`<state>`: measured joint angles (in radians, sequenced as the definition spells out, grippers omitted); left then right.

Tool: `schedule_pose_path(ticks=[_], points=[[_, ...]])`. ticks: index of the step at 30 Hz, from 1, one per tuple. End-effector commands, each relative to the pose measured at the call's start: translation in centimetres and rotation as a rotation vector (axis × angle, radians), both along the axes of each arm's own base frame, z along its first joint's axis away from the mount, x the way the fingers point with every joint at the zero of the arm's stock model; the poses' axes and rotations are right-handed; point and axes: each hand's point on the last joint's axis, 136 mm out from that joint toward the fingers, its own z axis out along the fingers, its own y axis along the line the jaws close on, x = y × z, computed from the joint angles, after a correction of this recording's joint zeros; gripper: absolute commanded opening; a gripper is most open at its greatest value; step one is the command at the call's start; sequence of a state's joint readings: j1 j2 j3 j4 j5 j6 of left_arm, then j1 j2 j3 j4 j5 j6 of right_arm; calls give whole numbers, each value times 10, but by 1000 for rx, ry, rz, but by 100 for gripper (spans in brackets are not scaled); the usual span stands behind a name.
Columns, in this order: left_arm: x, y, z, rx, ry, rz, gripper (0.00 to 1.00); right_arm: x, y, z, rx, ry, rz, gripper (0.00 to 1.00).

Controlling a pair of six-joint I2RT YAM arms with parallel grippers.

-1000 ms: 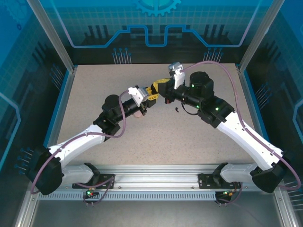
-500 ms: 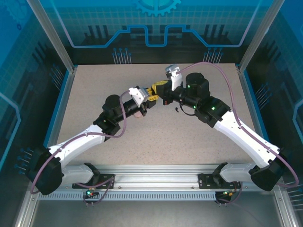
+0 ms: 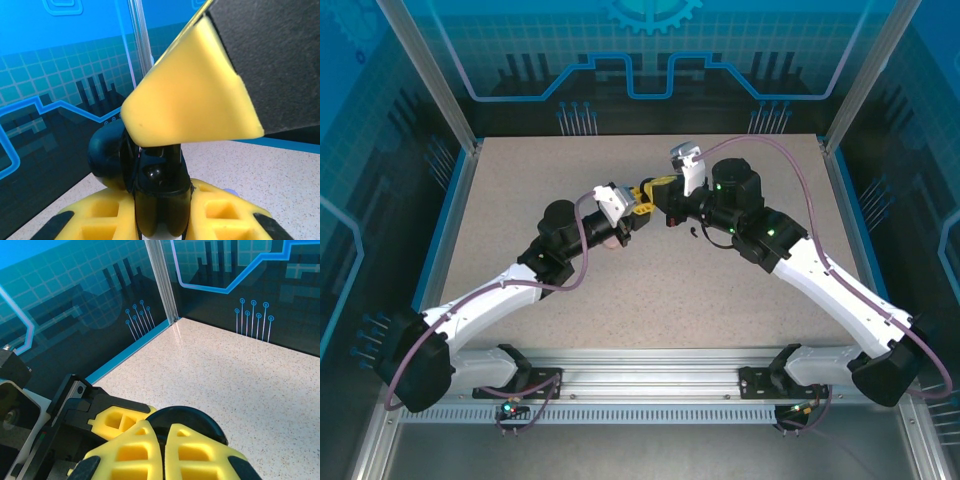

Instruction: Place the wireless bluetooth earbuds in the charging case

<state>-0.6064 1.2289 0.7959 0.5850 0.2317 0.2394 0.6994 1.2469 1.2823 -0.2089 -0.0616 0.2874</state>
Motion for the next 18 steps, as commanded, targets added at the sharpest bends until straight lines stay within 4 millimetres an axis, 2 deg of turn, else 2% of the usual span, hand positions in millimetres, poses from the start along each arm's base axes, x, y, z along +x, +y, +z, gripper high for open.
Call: schedule_pose_path(ticks=[1, 9, 11, 14, 16, 18], points=[[-4, 2, 35, -44, -90, 5, 0, -3, -4, 0, -5, -1, 7, 4], [-4, 3, 38, -52, -92, 13, 0, -7, 10, -17, -62, 47, 89, 3], [-4, 3, 39, -51, -92, 13, 0, -7, 8, -19, -66, 54, 82, 7], [-4, 3, 37, -50, -86, 12, 0, -5, 6, -14, -58, 52, 62, 24], [-5, 3, 36, -50, -82, 11, 0, -3, 0, 0, -39, 38, 30, 40], [-5, 3, 34, -49, -76, 12, 0, -1, -8, 19, -4, 23, 2, 50]])
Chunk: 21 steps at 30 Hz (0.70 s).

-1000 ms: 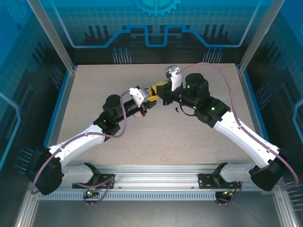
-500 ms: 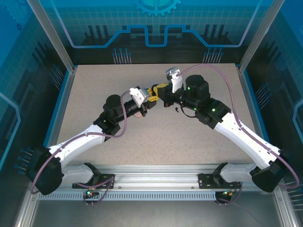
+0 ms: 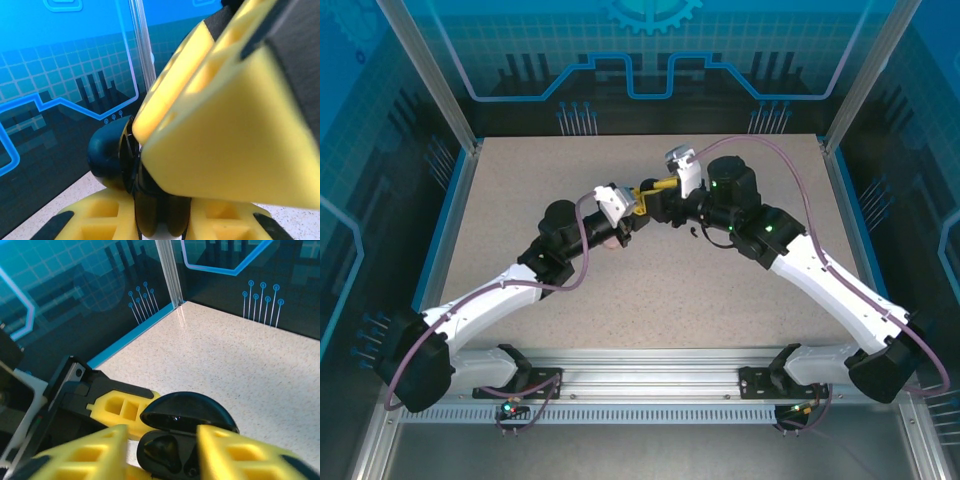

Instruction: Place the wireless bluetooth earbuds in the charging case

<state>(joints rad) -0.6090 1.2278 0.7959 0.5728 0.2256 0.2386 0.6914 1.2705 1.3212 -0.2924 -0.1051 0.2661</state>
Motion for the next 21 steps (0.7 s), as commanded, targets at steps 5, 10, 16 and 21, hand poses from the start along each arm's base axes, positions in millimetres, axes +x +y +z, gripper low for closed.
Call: schedule_pose_path(ticks=[5, 10, 16, 21], points=[[-4, 5, 33, -57, -79, 18, 0, 11, -56, 73, 170, -19, -166, 62], [-5, 9, 33, -61, -80, 30, 0, 40, -113, 55, 201, 126, -386, 66], [-6, 12, 35, -61, -83, 45, 0, 84, -134, -60, -41, 439, -548, 64], [-10, 15, 39, -63, -90, 47, 0, 109, -129, -167, -259, 656, -581, 57]])
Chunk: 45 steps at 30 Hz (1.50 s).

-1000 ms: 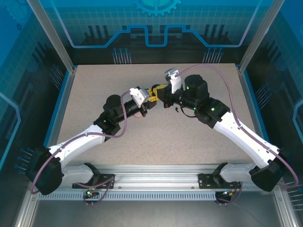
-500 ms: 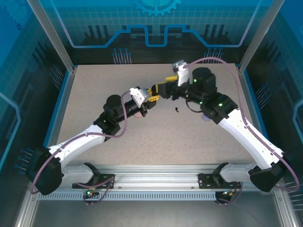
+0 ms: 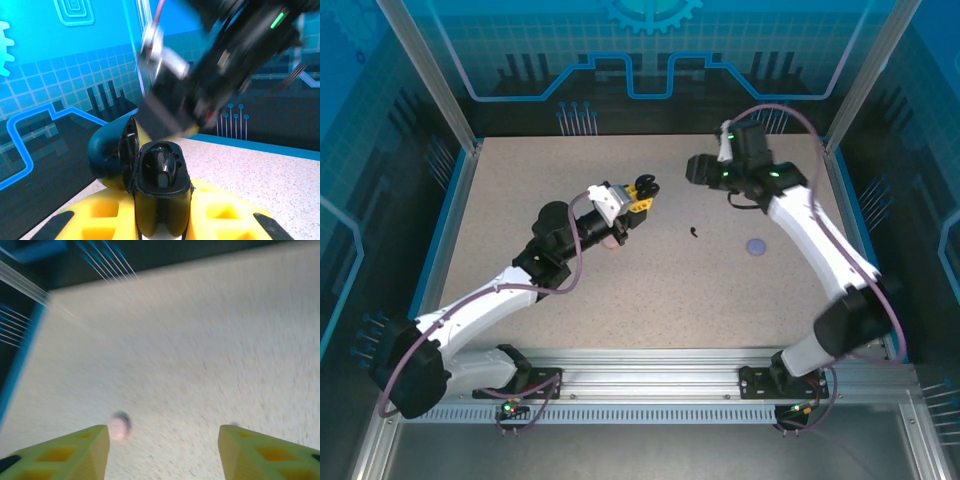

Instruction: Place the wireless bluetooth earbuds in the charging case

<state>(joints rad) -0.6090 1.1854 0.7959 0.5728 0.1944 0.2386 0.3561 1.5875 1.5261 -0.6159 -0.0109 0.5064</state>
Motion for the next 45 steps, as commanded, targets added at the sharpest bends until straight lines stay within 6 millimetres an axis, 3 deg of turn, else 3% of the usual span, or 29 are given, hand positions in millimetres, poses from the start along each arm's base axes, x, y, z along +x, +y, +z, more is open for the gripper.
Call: schedule_pose_path(ticks=[1, 6, 11, 27, 45], points=[[-7, 7, 22, -36, -58, 17, 0, -7, -14, -76, -145, 238, -29, 55], [-9, 8, 21, -42, -52, 15, 0, 4, -10, -146, -261, 392, -26, 48], [-9, 9, 20, -45, -48, 15, 0, 7, -5, -181, -303, 452, -11, 44], [-8, 7, 19, -47, -39, 11, 0, 14, -2, -222, -388, 520, 27, 37], [-7, 6, 19, -50, -35, 8, 0, 0, 0, -241, -428, 558, 51, 34]])
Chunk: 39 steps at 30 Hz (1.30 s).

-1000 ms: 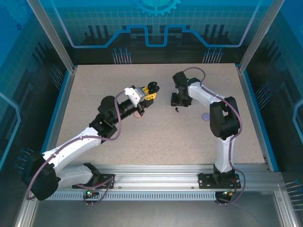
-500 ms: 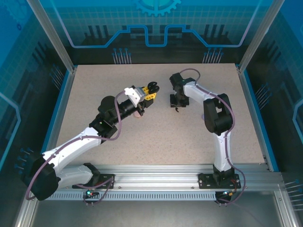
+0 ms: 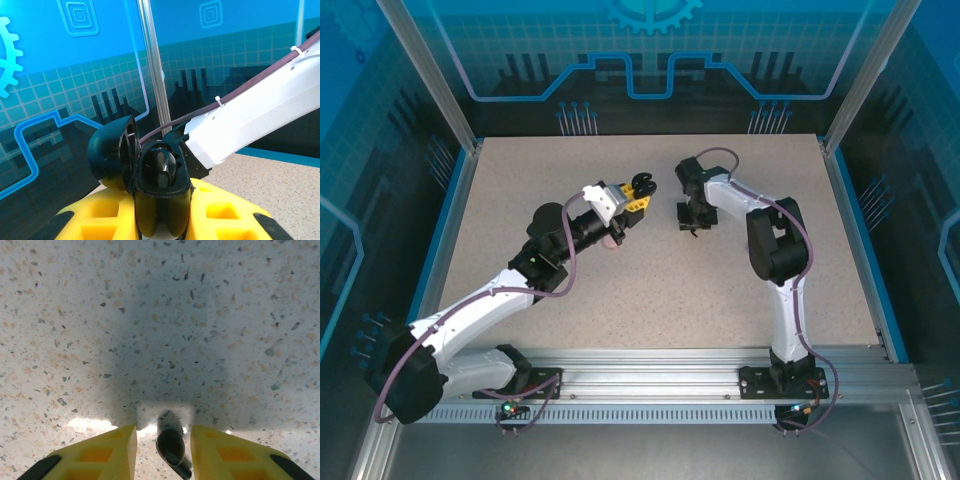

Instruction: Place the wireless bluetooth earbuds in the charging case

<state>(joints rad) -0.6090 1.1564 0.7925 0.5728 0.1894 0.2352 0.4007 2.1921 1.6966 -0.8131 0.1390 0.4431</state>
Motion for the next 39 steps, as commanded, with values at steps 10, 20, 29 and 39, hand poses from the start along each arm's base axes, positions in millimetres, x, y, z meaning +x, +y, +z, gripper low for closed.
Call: schedule_pose_path(ticks=[10, 20, 29, 39], points=[[-3, 3, 11, -36, -19, 6, 0, -17, -2, -18, -52, 59, 29, 29], [-3, 3, 10, -33, -14, 5, 0, -12, -5, -29, -66, 73, 19, 28], [-3, 1, 10, -31, -9, 0, 0, -9, -10, -28, -60, 76, 31, 12], [-8, 2, 15, -36, -10, -17, 0, -4, 13, 62, 196, -131, 0, 7]])
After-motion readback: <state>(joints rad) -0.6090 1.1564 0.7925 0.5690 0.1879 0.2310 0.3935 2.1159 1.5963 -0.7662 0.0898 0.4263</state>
